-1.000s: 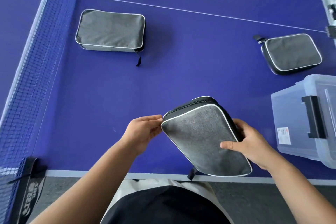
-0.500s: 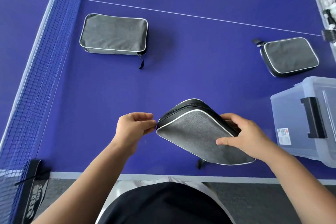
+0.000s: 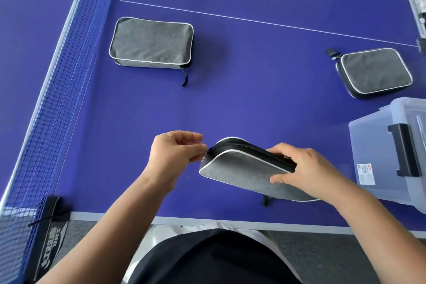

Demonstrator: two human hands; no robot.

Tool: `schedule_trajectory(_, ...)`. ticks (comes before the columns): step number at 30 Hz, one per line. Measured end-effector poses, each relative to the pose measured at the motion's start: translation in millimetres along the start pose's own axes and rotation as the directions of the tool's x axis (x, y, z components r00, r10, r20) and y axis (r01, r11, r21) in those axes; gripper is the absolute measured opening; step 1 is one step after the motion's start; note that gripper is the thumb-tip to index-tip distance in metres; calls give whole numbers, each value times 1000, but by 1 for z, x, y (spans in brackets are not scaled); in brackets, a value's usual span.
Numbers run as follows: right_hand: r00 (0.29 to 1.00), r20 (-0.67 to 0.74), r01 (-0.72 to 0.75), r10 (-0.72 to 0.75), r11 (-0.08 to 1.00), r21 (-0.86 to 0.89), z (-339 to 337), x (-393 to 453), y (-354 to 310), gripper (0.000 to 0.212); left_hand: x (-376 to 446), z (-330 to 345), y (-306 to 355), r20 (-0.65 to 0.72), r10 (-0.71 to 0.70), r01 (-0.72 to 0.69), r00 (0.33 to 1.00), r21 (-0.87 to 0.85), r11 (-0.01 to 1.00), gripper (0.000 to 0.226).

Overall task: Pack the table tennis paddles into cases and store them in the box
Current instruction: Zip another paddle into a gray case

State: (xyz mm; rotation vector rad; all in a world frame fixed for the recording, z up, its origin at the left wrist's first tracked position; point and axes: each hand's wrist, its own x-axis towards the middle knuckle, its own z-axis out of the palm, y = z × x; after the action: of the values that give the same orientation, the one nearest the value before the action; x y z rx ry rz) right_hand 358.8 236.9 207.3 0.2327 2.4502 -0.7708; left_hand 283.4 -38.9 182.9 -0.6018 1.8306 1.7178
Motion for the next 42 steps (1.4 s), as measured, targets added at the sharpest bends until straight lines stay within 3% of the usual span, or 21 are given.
schedule_trajectory(6, 996, 41, 90, -82, 955, -281, 7, 8, -16, 53, -15, 8, 8, 40, 49, -51, 998, 63, 997, 19)
schedule_trajectory(14, 954, 51, 285, -295, 842, -458, 36, 33, -38, 49, -31, 32, -1, 85, 61, -79, 995, 232, 970, 13)
schedule_trajectory(18, 909, -55, 356, -412, 839, -411, 61, 43, -32, 50, -30, 41, -6, 80, 3, -20, 997, 211, 977, 12)
schedule_trajectory(23, 821, -298, 459, -487, 873, -165, 82, 44, -20, 42, -29, 43, -10, 47, -23, 15, 999, 165, 986, 15)
schedule_trajectory(29, 702, -591, 426, -398, 899, -100, 105, 40, -23, 26, -28, 49, -1, 66, 2, -13, 998, 179, 984, 14)
schedule_trajectory(33, 658, -670, 372, -344, 922, -108, 115, 44, -26, 22, -26, 43, 8, 105, -23, -3, 994, 238, 971, 21)
schedule_trajectory(36, 652, -692, 365, -310, 928, -72, 119, 42, -29, 15, -27, 36, 18, 188, -90, 74, 978, 94, 993, 29)
schedule_trajectory(37, 654, -697, 361, -294, 931, -53, 120, 41, -31, 11, -29, 34, 20, 196, -82, 68, 977, 76, 995, 32)
schedule_trajectory(38, 654, -705, 354, -274, 934, -34, 121, 41, -33, 9, -28, 32, 18, 166, -12, -18, 986, 174, 985, 35)
schedule_trajectory(39, 651, -716, 346, -252, 938, -16, 122, 41, -35, 9, -26, 29, 15, 133, 112, -154, 985, 368, 917, 39)
schedule_trajectory(40, 643, -730, 339, -230, 941, 2, 122, 41, -38, 10, -23, 27, 10, 157, 249, -293, 956, 580, 760, 45)
schedule_trajectory(42, 623, -756, 335, -203, 942, 24, 123, 42, -42, 14, -13, 27, -5, 324, 351, -459, 879, 772, 440, 63)
